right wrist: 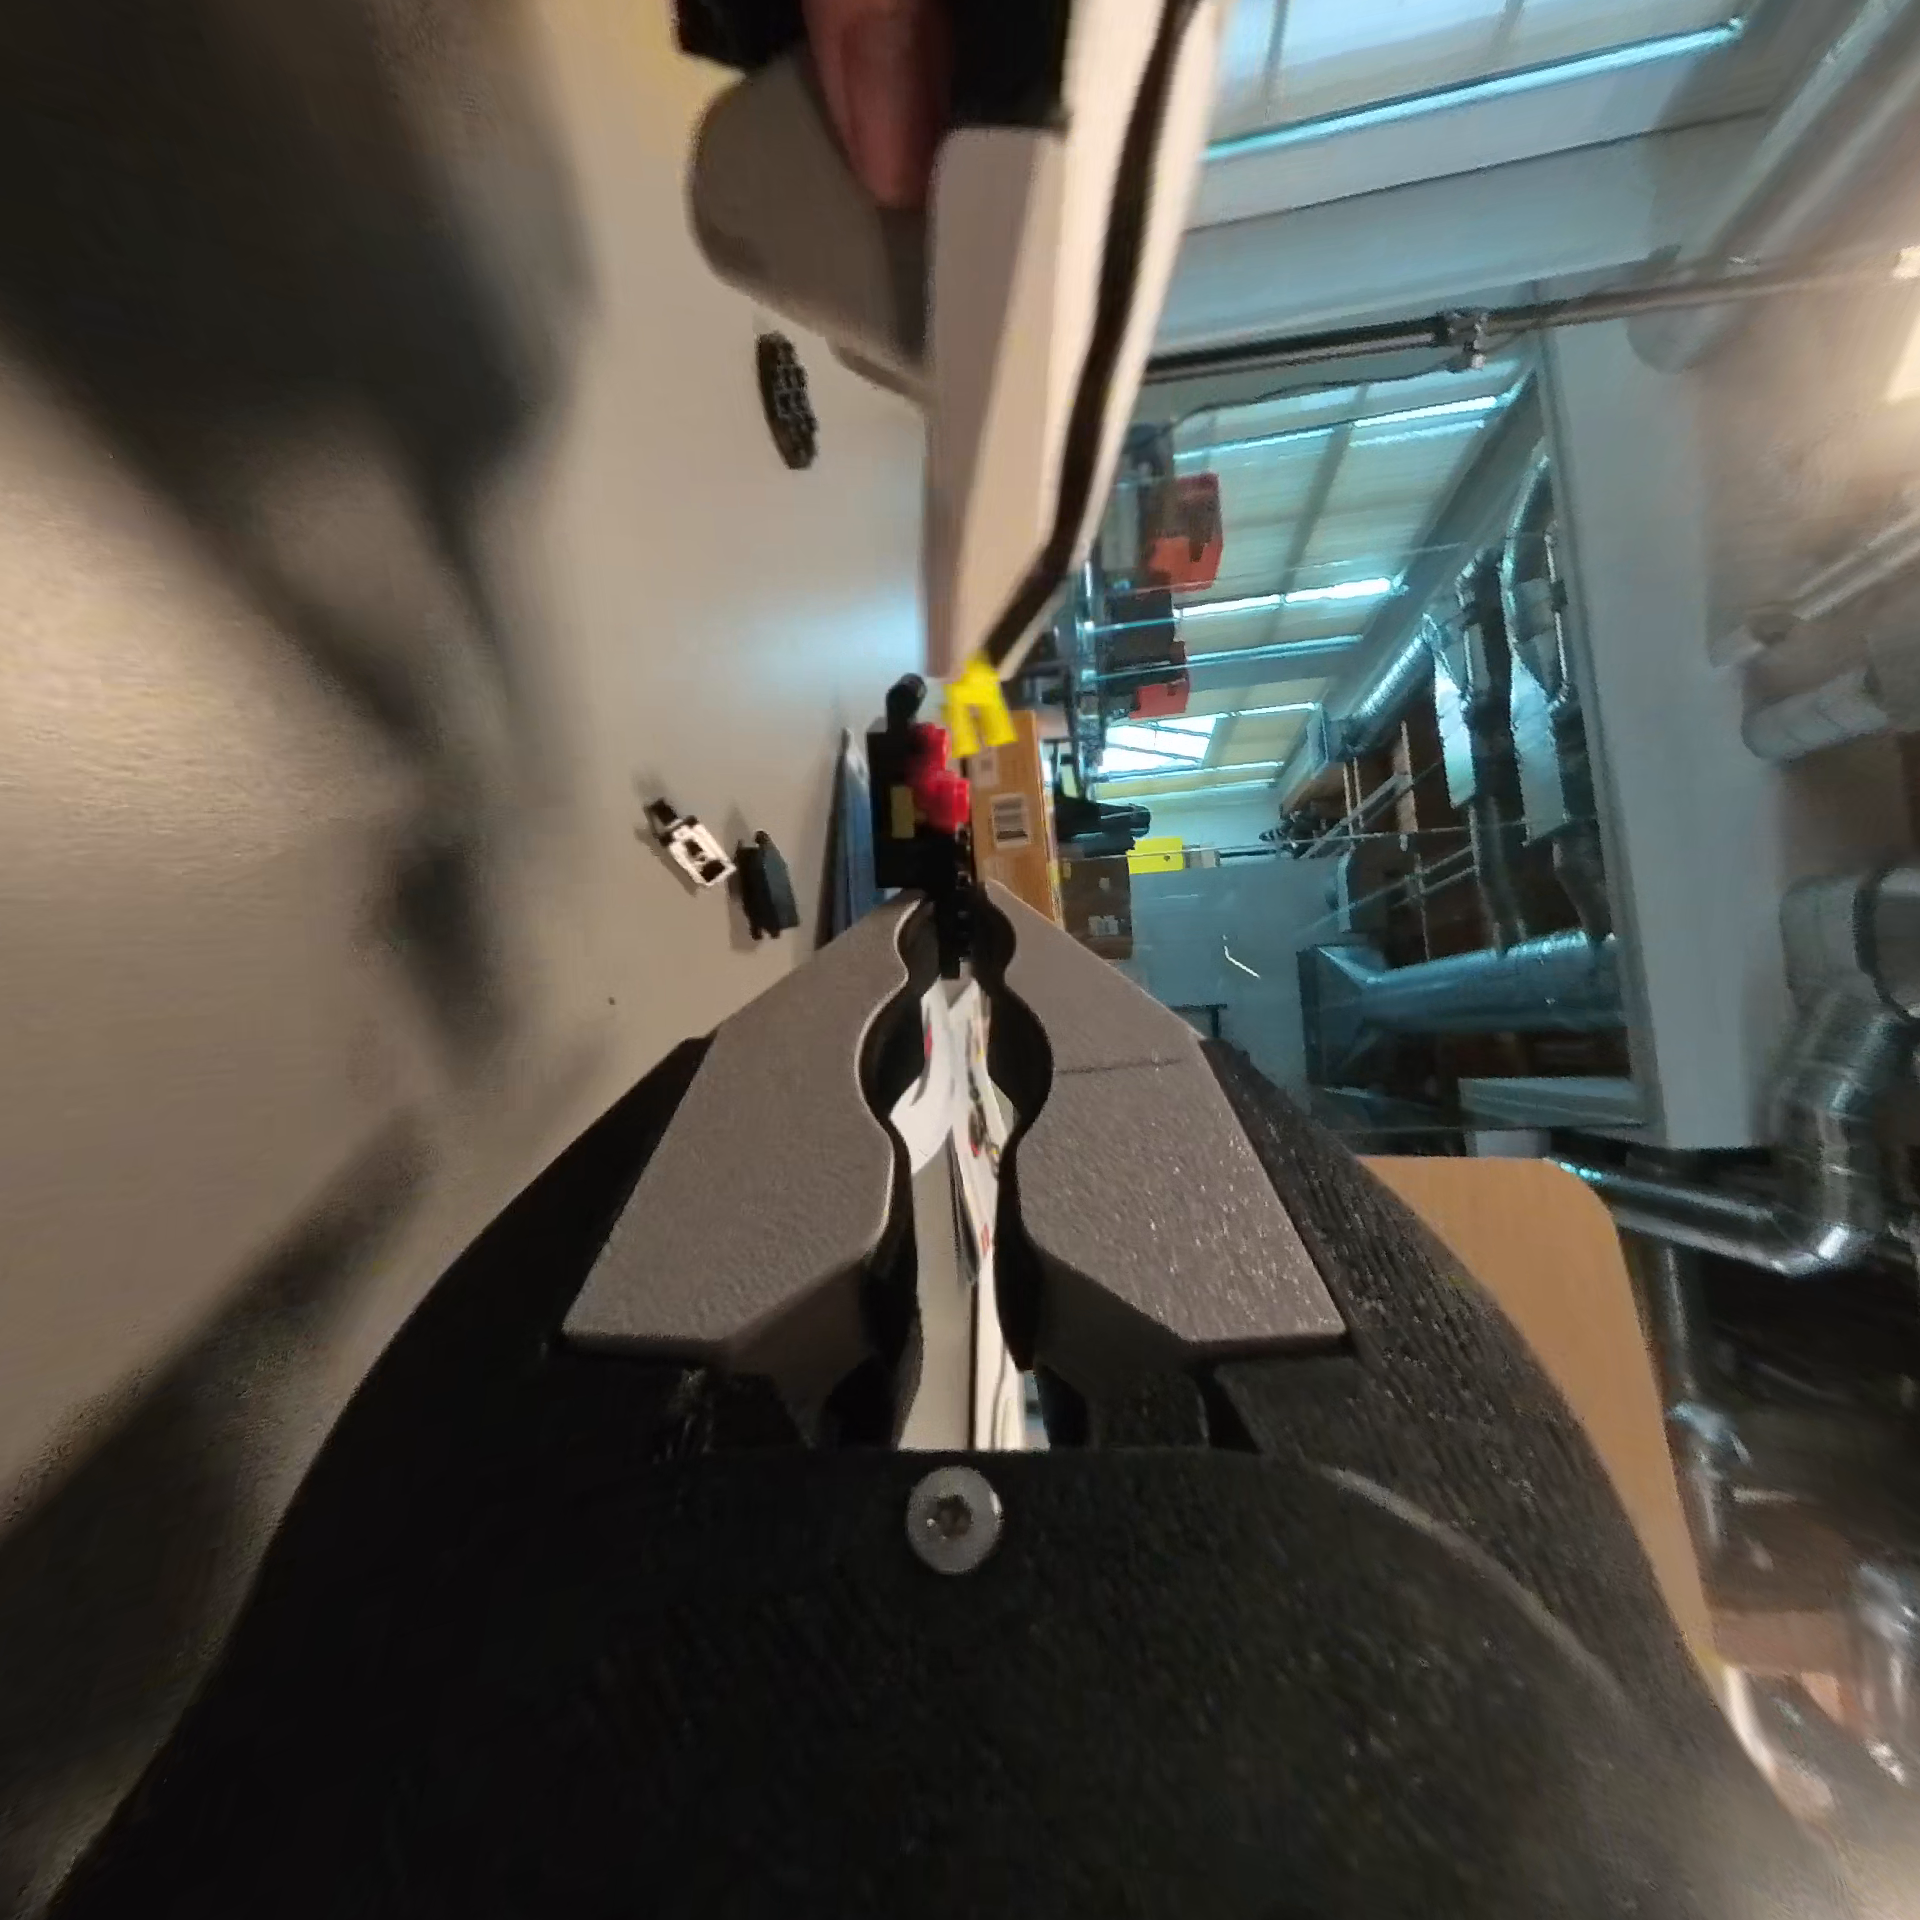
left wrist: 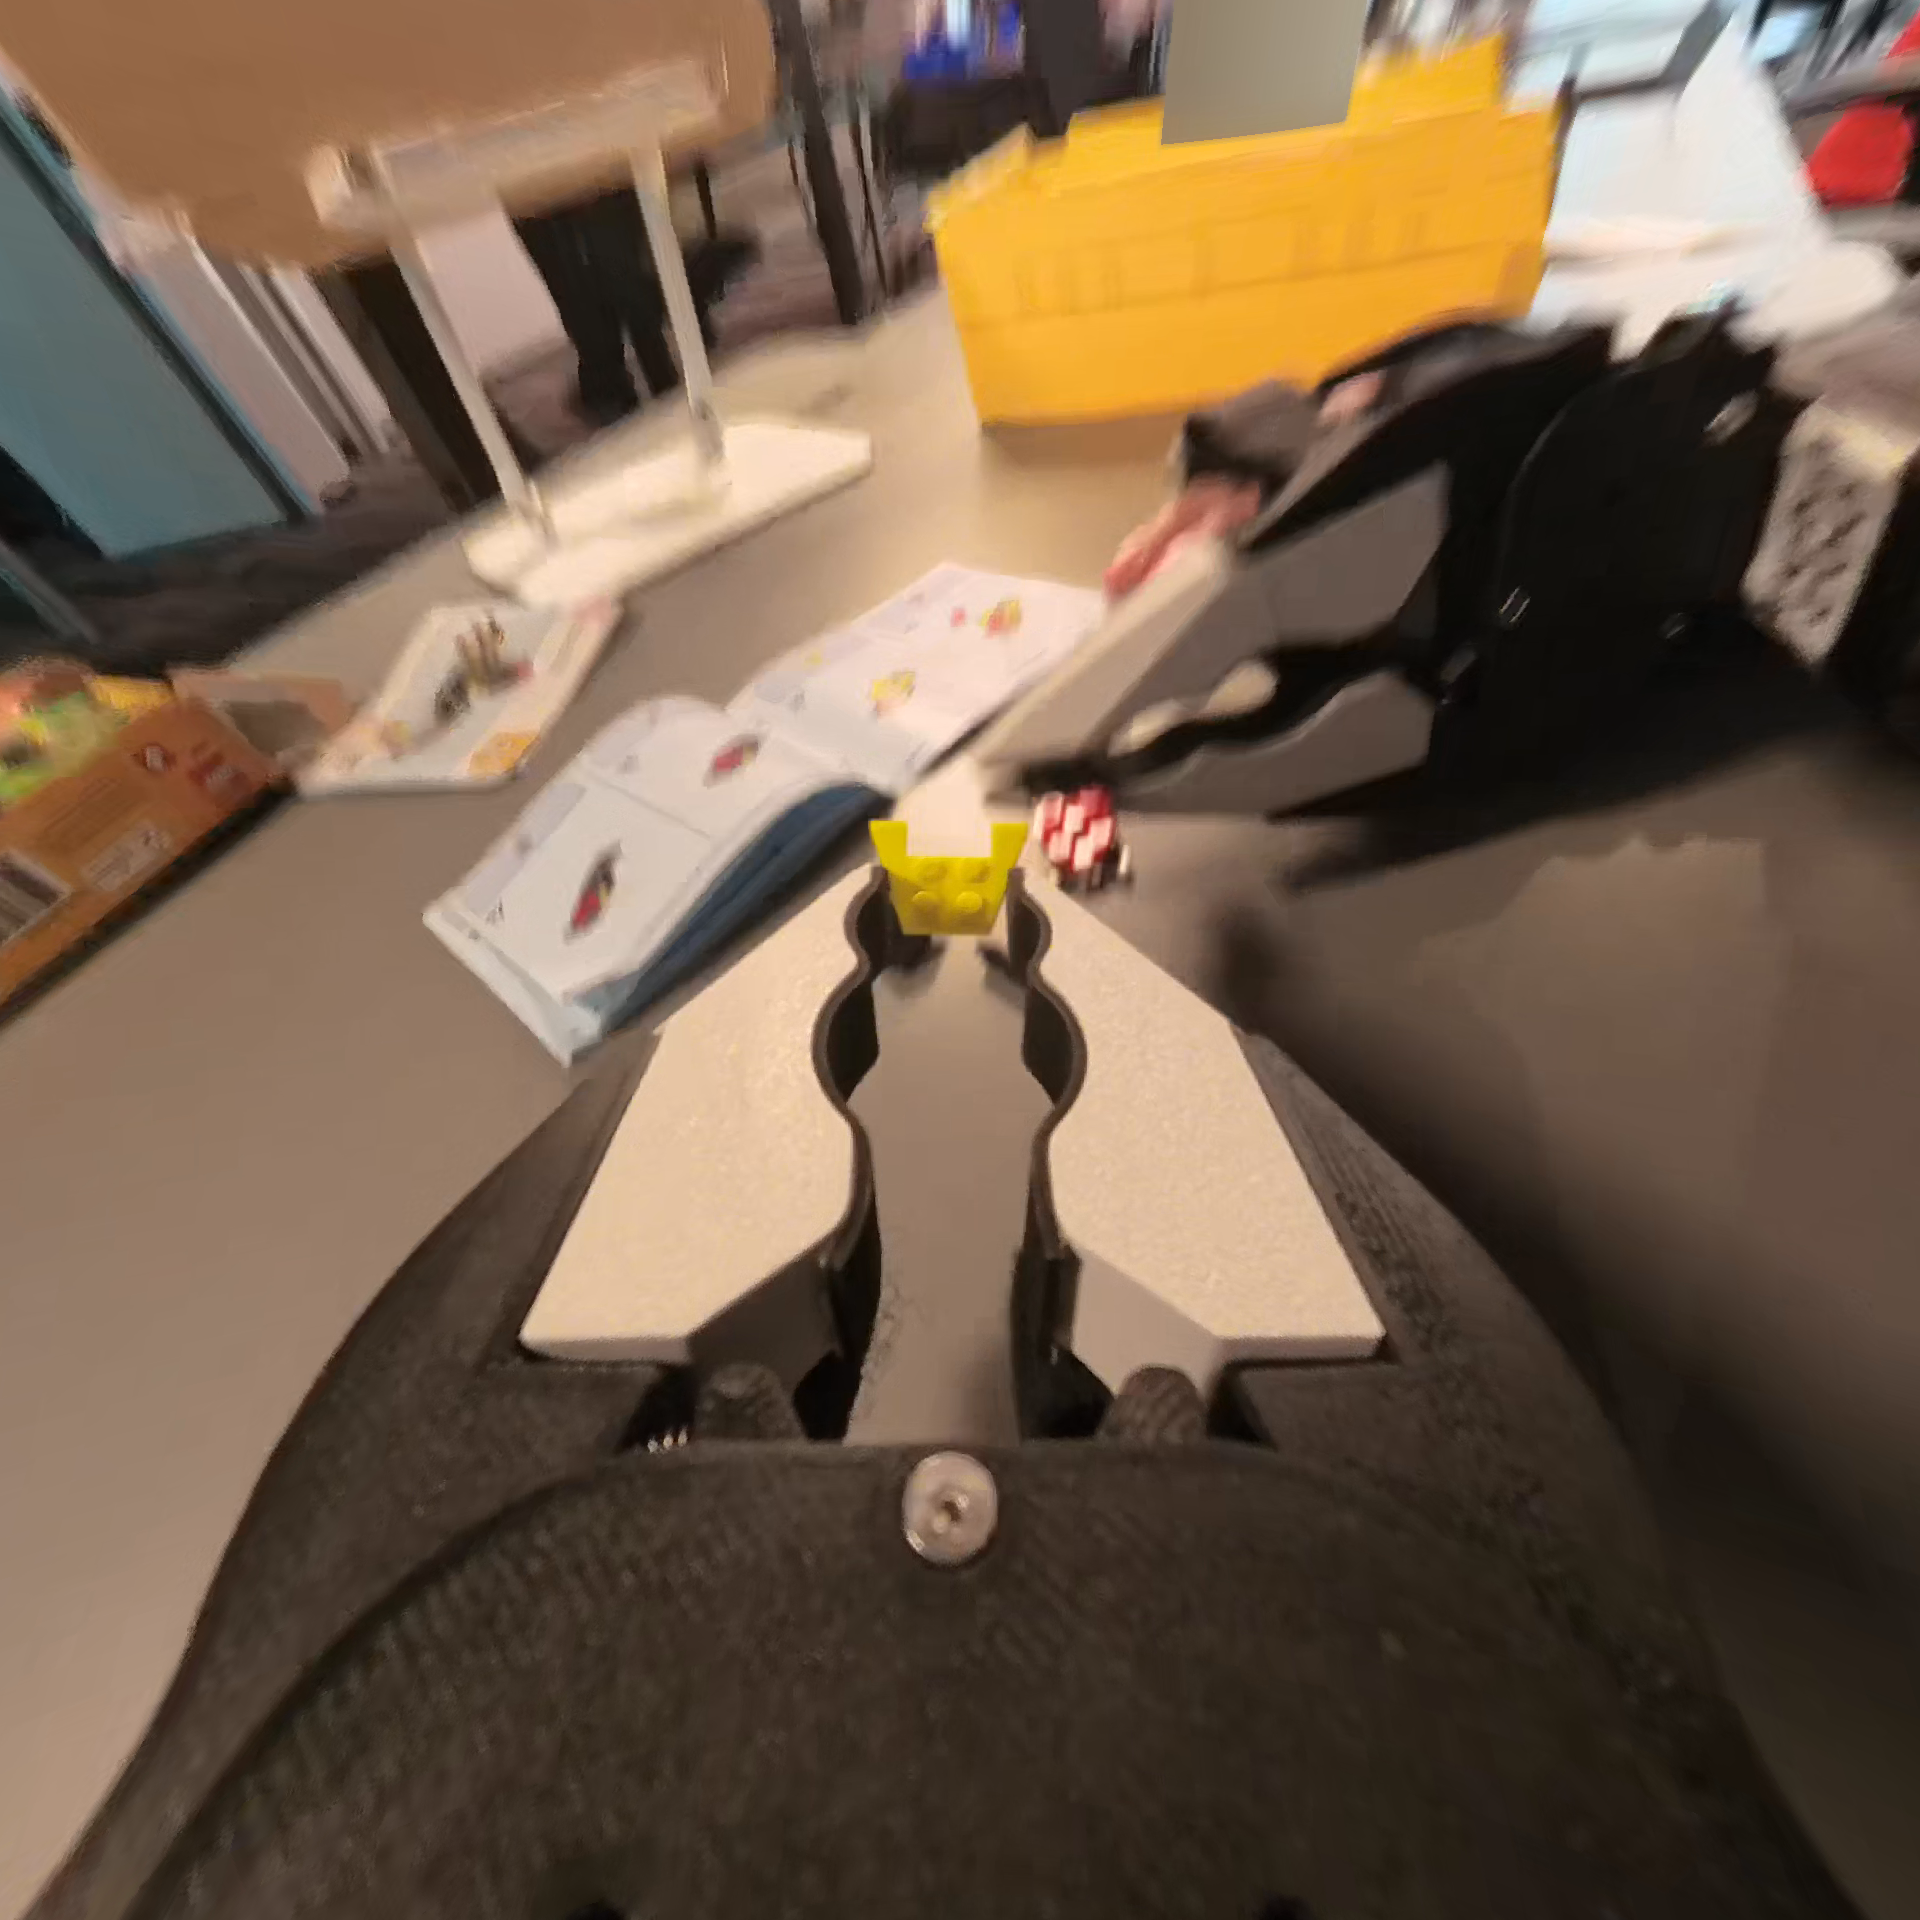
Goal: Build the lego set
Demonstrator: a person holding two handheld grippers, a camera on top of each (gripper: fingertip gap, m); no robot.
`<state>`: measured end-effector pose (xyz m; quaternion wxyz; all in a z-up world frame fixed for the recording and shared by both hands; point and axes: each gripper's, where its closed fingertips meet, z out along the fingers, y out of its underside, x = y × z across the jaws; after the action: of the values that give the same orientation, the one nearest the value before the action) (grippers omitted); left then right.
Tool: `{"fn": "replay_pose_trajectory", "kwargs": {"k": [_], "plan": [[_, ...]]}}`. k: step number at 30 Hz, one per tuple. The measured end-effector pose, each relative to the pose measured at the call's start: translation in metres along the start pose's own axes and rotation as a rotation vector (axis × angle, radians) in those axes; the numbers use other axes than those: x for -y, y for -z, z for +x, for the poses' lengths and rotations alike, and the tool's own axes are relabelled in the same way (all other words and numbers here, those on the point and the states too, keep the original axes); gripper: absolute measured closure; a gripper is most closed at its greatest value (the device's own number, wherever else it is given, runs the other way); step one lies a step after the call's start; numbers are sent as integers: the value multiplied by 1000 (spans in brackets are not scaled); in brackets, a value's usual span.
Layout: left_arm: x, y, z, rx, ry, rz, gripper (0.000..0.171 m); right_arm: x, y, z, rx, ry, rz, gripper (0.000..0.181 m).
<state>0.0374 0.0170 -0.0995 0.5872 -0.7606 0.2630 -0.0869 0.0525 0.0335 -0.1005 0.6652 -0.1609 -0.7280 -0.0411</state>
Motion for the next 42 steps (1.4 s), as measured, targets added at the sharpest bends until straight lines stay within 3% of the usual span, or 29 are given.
{"fn": "replay_pose_trajectory", "kwargs": {"k": [7, 12, 13, 15, 16, 17, 19, 21, 24, 28, 30, 35, 42], "plan": [[-54, -4, 12, -134, 152, -384, 150, -6, -1, 2, -5, -15, -29, 179], [-60, -3, 12, -115, 114, -434, 149, -3, -2, -2, 8, 0, -20, 179], [-60, -3, 12, -109, 107, -433, 144, -3, -2, -1, 7, -1, -20, 179], [-59, -4, 12, -94, 98, -434, 101, -3, -1, -1, 7, 2, -20, 179], [-54, -6, 14, -97, 102, -411, 87, -2, -2, -2, 8, 10, -19, 179], [-45, -8, 18, -110, 113, -360, 86, 0, -2, -2, 7, 24, -16, 179], [-24, -10, 26, -144, 155, -235, 104, 4, -1, -3, 5, 48, -7, 180], [-16, -12, 31, -163, 178, -193, 127, 7, -1, -5, 11, 51, 3, 179], [-22, -17, 34, -165, 165, -217, 137, 9, -1, -6, 16, 61, 5, 180], [-9, -17, 36, -177, 197, -137, 139, 13, -2, -8, 23, 77, 16, 180], [-11, -18, 34, -172, 213, -151, 155, 12, -2, -8, 22, 66, 16, 178], [-17, -18, 29, -170, 251, -183, 156, -2, -4, 0, 24, -66, -44, 160], [-19, -18, 28, -179, 270, -194, 156, 6, -3, -17, 76, 59, -1, 161]]}}
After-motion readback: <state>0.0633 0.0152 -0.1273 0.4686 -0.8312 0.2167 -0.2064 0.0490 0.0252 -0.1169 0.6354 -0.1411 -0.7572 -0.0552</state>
